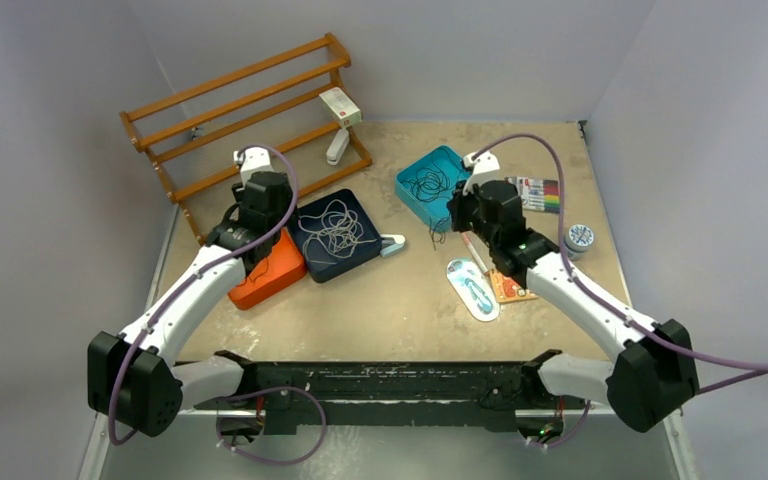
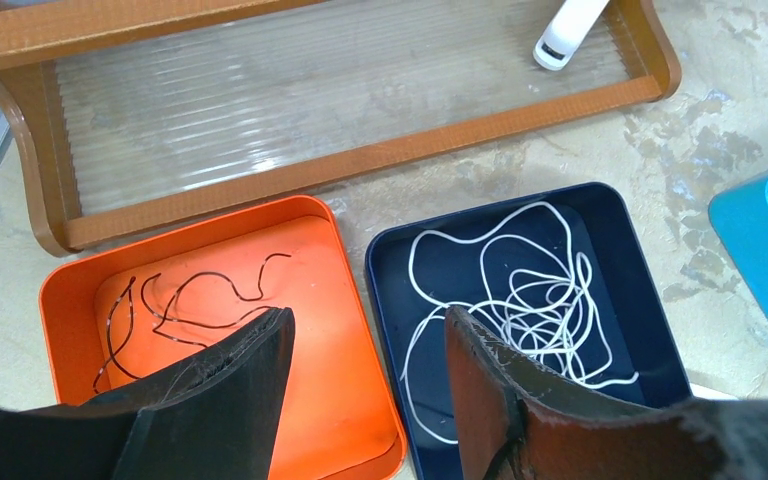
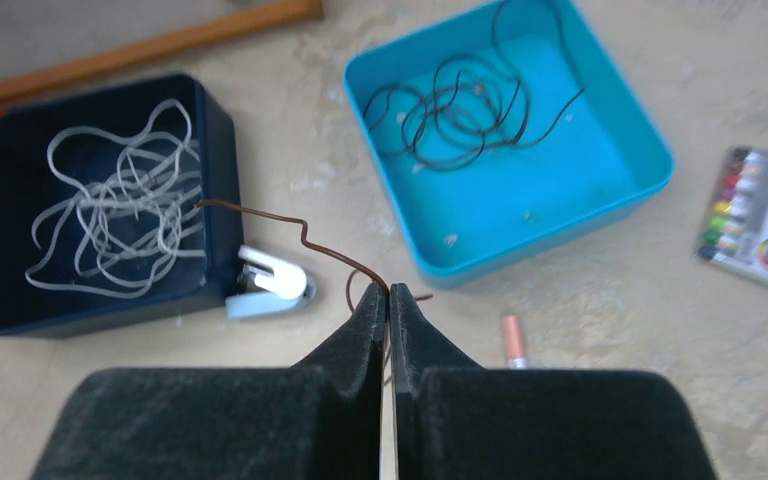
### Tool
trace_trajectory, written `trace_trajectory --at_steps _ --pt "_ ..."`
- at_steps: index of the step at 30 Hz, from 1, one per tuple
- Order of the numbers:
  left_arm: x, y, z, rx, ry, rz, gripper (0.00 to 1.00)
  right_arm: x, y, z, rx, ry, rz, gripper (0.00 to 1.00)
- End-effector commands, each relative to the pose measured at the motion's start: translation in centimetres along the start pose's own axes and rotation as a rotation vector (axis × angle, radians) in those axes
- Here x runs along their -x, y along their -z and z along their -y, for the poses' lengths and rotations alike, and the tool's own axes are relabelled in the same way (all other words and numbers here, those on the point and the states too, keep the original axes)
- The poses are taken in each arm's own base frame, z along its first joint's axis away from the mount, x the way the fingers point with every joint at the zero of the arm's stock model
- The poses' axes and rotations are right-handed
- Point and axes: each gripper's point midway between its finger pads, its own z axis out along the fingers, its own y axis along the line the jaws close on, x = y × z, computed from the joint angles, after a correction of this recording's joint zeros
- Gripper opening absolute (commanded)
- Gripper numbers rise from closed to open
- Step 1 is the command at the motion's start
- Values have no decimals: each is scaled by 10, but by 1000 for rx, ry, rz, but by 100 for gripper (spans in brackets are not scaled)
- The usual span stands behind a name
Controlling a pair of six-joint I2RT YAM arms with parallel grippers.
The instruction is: Untangle the cables
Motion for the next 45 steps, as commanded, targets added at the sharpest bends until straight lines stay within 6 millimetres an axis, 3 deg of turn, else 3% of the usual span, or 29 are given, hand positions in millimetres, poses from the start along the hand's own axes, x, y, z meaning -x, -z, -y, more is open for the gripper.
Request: trace_trajectory --at_steps 1,4,10,14,18,29,36,40,45 --pt "42 13 10 -55 55 117 56 66 19 19 -117 45 141 0" --pt "43 15 12 -71 55 121 56 96 22 26 -165 52 186 0" --pt "44 19 17 -109 42 122 56 128 11 46 -220 37 246 0" --pt "45 21 18 -121 33 123 56 142 0 56 -221 25 283 0" --pt "46 23 18 -126 26 124 56 143 -21 65 -220 26 279 0" --pt "39 25 22 -161 4 99 55 97 -102 90 -227 18 159 0" --pt "36 24 23 -167 1 89 55 41 -147 97 -232 6 -37 0" --pt "35 24 24 -170 1 85 54 10 -163 100 -235 12 -138 2" --pt "34 23 25 -173 -2 79 54 -2 -169 99 -225 -6 -152 2"
